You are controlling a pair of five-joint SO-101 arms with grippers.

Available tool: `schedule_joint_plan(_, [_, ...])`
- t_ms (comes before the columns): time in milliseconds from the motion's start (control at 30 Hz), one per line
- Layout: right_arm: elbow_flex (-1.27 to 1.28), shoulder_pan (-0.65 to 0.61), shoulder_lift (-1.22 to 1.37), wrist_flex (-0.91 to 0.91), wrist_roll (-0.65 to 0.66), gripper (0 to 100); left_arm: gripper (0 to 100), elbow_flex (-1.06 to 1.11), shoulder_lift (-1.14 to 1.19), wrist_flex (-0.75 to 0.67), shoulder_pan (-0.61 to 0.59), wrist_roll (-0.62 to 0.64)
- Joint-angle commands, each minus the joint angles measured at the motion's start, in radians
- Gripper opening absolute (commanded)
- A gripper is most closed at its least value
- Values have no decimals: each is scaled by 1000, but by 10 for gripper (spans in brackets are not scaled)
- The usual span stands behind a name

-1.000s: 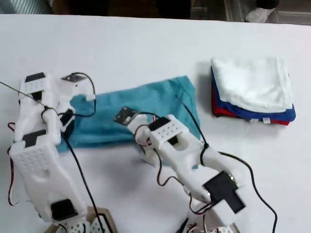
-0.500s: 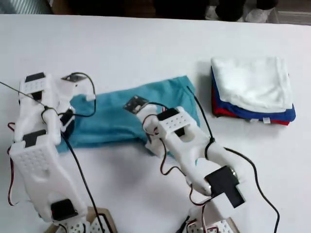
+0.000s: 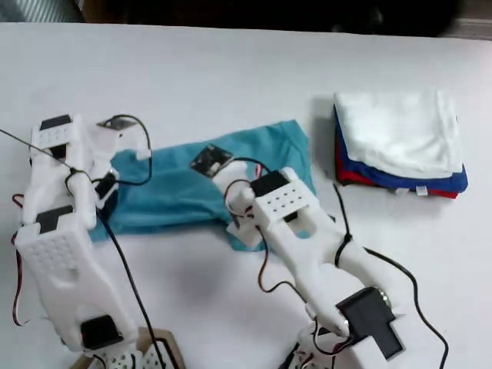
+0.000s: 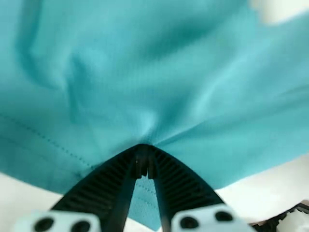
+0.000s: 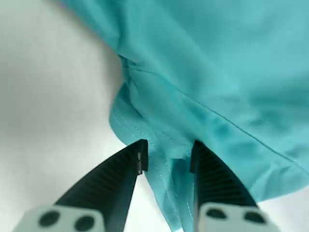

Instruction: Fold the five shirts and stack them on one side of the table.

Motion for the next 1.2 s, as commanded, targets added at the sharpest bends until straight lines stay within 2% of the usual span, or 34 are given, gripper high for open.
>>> schedule_joint_plan(0, [-17,-50,16,5,-3,135,25,-41,28,-18,-6,8])
schedule_joint_plan(167, [-17,-42,104,-70,3,136,25,-41,28,-18,-6,8])
schedule_joint_plan(367, [-38,36,228,-168,0,134,25,-41,28,-18,-6,8])
schedule_joint_plan(433, [-60,50,229,-148,-3,123,25,-41,28,-18,-6,8])
schedule_joint_plan(533, [-58,53,206,-140,-3,13,25,-41,28,-18,-6,8])
schedule_joint_plan(933, [-55,45,-94,50,-3,20,25,-41,28,-18,-6,8])
schedule_joint_plan(1167, [-54,30,-87,102,-5,20,25,-41,28,-18,-6,8])
